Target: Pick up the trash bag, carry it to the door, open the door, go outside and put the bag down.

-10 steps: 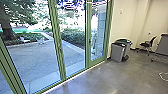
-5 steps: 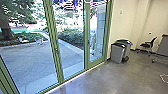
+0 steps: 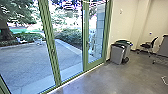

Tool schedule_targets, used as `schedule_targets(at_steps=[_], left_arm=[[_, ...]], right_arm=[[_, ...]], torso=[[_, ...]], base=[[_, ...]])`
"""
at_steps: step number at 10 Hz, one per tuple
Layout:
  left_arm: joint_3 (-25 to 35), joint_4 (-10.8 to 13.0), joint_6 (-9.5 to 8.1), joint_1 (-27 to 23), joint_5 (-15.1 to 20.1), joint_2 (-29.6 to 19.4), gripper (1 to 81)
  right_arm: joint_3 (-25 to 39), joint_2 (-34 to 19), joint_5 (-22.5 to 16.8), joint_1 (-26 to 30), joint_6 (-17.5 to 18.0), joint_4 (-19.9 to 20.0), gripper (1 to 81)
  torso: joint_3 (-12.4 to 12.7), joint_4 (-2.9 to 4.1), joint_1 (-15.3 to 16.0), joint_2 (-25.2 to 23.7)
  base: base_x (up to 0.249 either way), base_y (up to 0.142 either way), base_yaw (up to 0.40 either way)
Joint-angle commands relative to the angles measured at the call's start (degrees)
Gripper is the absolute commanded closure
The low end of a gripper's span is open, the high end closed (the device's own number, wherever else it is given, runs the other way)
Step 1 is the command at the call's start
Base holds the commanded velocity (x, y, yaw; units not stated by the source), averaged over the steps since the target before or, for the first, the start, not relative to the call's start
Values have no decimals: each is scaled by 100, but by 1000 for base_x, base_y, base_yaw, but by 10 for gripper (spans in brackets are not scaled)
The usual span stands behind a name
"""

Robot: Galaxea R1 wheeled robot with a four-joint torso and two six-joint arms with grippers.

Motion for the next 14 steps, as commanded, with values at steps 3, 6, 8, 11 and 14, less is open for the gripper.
schedule_targets(at_steps=[3, 6, 8, 11, 14], left_arm=[[11, 29, 20, -301, 336, -20, 811], [11, 37, 20, -301, 336, -11, 811], [11, 29, 20, -292, 336, -29, 811], [11, 29, 29, -292, 318, -38, 811], [19, 37, 29, -301, 318, -29, 811]], right_arm=[[86, 147, -404, 235, -104, -72, 10], [86, 156, -404, 244, -104, -72, 10], [86, 156, -404, 253, -104, -72, 10], [77, 156, -404, 244, -104, -72, 10], [77, 156, -396, 244, -104, -72, 10]], torso=[[0, 0, 0, 0], [0, 0, 0, 0], [0, 0, 0, 0], [0, 0, -2, 0], [0, 0, -2, 0]], base=[[169, -79, 0], [169, -80, 0], [169, -80, 0], [169, -80, 0], [169, -81, 0]])
